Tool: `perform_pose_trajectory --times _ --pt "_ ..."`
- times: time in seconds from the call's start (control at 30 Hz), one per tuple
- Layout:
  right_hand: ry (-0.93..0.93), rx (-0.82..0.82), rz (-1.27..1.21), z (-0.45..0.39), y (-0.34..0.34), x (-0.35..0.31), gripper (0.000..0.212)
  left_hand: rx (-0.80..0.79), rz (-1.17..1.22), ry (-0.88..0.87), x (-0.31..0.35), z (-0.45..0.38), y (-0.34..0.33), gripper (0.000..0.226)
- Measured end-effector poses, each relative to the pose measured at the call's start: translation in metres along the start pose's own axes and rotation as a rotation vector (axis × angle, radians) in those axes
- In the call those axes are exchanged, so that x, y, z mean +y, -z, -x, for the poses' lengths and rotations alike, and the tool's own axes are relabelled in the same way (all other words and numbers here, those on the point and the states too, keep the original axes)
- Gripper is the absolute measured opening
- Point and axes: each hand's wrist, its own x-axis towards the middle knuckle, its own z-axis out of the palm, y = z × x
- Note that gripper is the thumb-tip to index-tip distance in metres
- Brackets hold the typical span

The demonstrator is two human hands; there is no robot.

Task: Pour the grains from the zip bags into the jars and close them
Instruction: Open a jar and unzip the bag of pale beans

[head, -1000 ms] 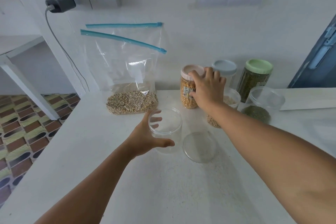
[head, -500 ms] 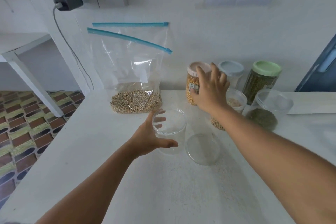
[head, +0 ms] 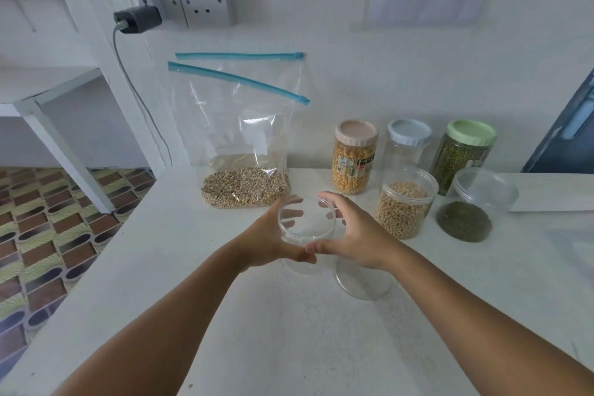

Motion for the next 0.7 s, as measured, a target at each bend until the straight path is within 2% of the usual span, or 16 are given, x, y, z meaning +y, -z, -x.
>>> perform_pose_trajectory --times 0.13,0.23,0.27,0.33,0.4,0.5,0.57,0.7 --pt "0.0 0.001 0.016 -0.001 0.002 -0.003 0.112 -0.031 -0.032 0.005 0.008 -0.001 0.004 0.119" --pt "-0.013 -0.041 -0.014 -0.004 0.012 -0.01 0.112 -0.086 -0.053 0.08 0.01 0.002 0.022 0.141" --pt "-0.008 -0.02 -0.033 -0.007 0.017 -0.014 0.108 -0.105 -0.085 0.109 0.012 0.005 0.034 0.148" --pt "0.012 0.07 -0.069 -0.017 0.031 -0.025 0.086 -0.106 -0.196 0.145 0.023 0.013 0.063 0.151" --pt "0.027 0.178 -0.098 -0.036 0.044 -0.04 0.063 -0.049 -0.348 0.124 0.046 0.021 0.094 0.13" --pt "0.006 0.325 -0.189 -0.082 0.058 -0.055 0.045 0.096 -0.553 0.017 0.092 0.023 0.127 0.086" --pt "-0.036 0.383 -0.241 -0.115 0.063 -0.06 0.043 0.208 -0.621 -0.102 0.121 0.013 0.137 0.07" --pt "-0.101 0.389 -0.22 -0.159 0.069 -0.077 0.048 0.447 -0.747 -0.387 0.152 -0.026 0.136 0.05"
